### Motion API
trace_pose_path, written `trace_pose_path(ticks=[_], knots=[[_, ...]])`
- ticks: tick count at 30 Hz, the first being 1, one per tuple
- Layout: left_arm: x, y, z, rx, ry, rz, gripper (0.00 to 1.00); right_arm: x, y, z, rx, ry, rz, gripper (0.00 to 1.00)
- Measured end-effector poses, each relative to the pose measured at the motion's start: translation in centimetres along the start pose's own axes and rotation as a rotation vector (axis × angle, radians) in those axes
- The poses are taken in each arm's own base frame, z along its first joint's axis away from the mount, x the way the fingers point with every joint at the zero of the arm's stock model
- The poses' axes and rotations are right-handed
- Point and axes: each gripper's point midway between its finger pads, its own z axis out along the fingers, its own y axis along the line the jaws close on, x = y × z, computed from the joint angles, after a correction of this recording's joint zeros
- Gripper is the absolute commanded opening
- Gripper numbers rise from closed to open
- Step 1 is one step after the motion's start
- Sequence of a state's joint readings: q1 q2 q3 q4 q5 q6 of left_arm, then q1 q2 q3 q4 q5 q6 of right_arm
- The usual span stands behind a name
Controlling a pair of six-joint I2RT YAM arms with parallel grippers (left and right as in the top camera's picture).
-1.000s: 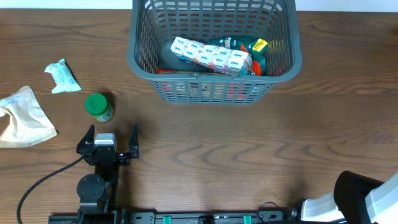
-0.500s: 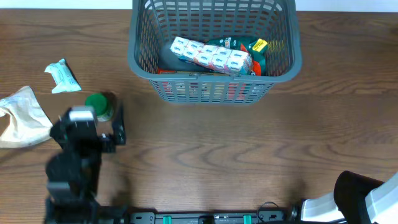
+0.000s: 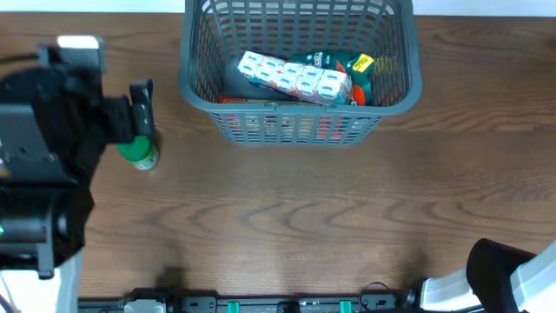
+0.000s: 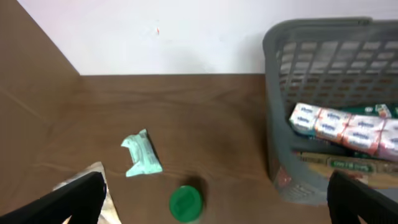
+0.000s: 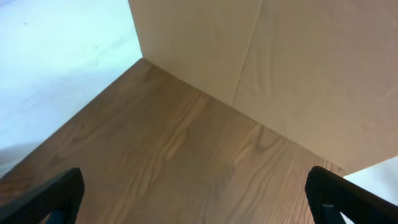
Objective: Pack container
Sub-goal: 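Move the left gripper over the green-lidded jar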
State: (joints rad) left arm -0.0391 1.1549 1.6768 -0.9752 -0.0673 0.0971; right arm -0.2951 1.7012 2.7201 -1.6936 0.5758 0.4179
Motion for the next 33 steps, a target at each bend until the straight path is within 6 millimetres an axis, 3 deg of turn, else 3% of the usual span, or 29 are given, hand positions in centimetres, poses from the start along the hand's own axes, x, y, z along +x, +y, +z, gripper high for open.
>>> trace_pose_path(ticks=[4, 7, 20, 33], knots=[[-0.6, 0.5, -0.4, -0.011, 0.043, -0.014, 0.98, 0.0, 0.0, 0.0, 0.0, 0.0, 0.0, 0.99], [0.5, 1.5, 0.1, -0.039, 0.119, -0.058, 0.98, 0.0, 0.0, 0.0, 0.0, 0.0, 0.0, 0.99], [9.1, 3.7, 6.1, 0.024, 0.574, -0.274, 0.98, 0.0, 0.0, 0.0, 0.0, 0.0, 0.0, 0.99], [11.6, 3.4, 10.8, 0.111, 0.708, -0.28, 0.98, 0.0, 0.0, 0.0, 0.0, 0.0, 0.0, 0.99]])
